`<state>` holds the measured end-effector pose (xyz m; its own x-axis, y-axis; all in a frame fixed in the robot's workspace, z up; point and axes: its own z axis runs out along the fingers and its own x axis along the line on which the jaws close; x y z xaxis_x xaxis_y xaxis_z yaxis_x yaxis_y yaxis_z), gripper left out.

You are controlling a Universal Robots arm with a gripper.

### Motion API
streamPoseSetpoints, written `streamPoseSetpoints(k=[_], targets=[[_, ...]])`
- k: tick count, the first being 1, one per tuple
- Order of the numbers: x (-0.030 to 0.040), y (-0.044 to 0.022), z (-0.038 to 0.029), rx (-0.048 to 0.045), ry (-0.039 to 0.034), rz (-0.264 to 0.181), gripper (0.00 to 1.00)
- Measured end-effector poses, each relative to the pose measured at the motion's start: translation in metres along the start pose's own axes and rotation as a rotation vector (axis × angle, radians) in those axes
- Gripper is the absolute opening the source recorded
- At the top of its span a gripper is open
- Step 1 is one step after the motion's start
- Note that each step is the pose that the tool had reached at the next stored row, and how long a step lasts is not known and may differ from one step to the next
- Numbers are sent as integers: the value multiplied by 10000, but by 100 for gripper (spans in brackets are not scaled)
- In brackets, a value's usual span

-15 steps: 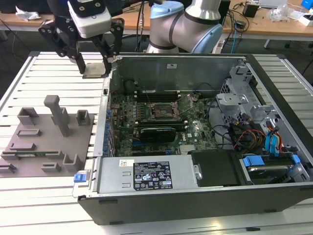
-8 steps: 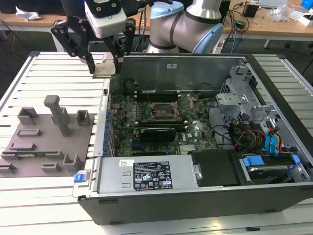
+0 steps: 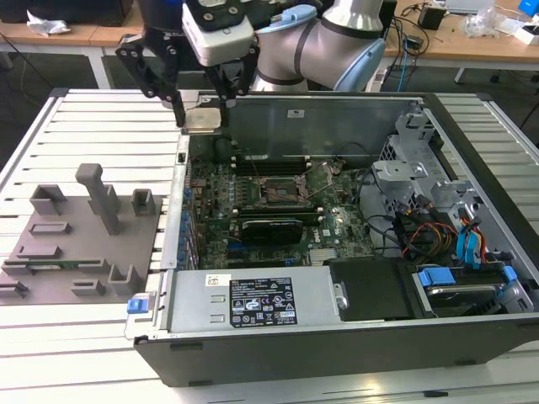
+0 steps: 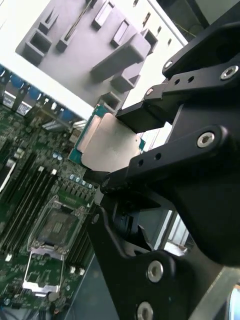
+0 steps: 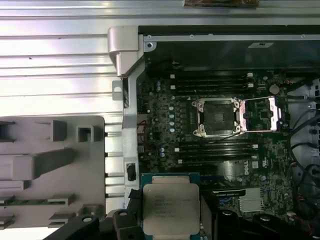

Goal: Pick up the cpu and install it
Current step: 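Pick up the cpu and move it towards the insertion slot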

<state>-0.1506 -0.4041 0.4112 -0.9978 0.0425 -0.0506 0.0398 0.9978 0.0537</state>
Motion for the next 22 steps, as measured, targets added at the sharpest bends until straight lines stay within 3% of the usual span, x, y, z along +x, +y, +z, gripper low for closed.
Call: streamPoseSetpoints(k=[5, 8, 14, 22], targets=[[-290, 13, 22, 4, 46, 3, 55], [-380, 18, 49, 3, 58, 3, 55], [-582, 23, 211, 2, 67, 4, 55], [-724, 29, 409, 3, 67, 4, 55]])
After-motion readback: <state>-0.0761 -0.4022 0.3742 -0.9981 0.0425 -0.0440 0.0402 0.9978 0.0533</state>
